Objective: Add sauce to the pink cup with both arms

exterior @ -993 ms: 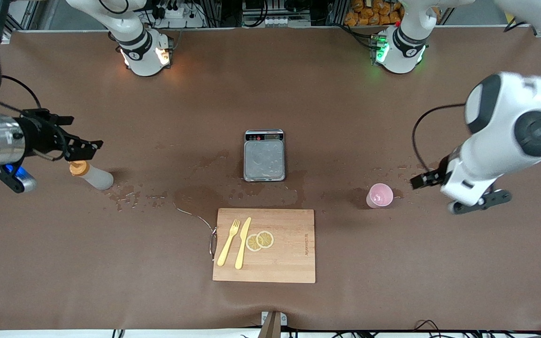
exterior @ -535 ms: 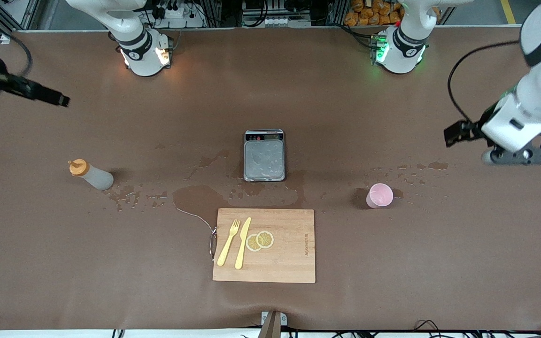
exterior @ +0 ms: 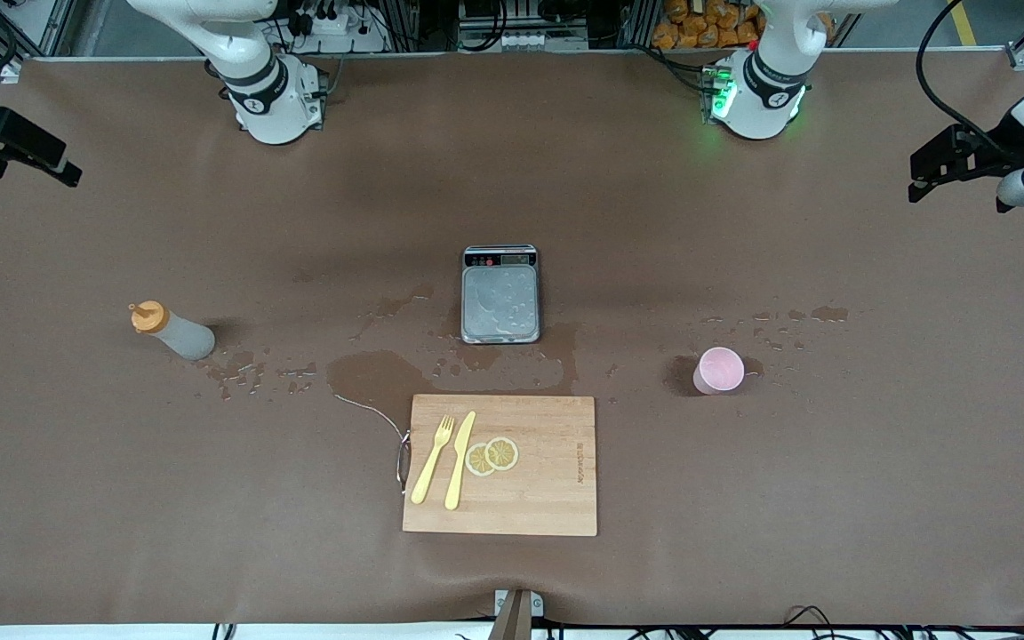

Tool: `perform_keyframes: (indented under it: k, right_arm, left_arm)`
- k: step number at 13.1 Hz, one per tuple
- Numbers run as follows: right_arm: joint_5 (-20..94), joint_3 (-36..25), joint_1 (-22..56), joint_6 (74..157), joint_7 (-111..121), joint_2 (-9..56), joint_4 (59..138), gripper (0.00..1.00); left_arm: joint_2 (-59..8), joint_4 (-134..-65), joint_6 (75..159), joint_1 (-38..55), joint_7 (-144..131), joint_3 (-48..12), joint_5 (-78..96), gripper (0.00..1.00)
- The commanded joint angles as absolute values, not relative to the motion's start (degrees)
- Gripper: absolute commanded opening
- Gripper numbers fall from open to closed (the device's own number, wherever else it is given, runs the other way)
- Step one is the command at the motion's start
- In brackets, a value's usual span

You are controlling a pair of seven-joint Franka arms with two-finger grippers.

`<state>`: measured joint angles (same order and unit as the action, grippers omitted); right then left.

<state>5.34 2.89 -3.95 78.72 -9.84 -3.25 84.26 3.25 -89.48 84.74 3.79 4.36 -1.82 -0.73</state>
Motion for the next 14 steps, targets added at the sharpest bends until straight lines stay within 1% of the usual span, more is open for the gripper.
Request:
perform_keyframes:
  k: [1, 5, 11, 13, 14]
  right_arm:
    - [4.0, 3.3, -5.2, 80.6, -8.6, -2.0, 83.9, 1.0]
    - [3.2, 3.4, -5.7, 81.7, -8.5, -0.2, 83.1, 1.0]
    - [3.0, 3.4, -5.6, 82.2, -8.5, -0.2, 83.1, 1.0]
    - [2.6, 2.7, -3.9, 81.8, -9.1, -0.2, 83.1, 1.0]
    - [2.5, 1.1, -1.9, 81.7, -9.3, -0.2, 83.1, 1.0]
  left_arm:
    - [3.2, -89.5, 84.4, 4.7, 2.6, -1.2, 2.7, 1.0]
    - [2.9, -89.5, 84.5, 5.1, -2.5, -2.4, 3.3, 1.0]
    - [2.6, -89.1, 86.0, 5.2, -2.7, -3.0, 3.0, 1.0]
    - [2.6, -89.1, 86.6, 5.2, -6.2, -3.8, 1.9, 1.0]
    - [2.6, -89.1, 86.6, 5.1, -7.9, -4.0, 1.3, 1.0]
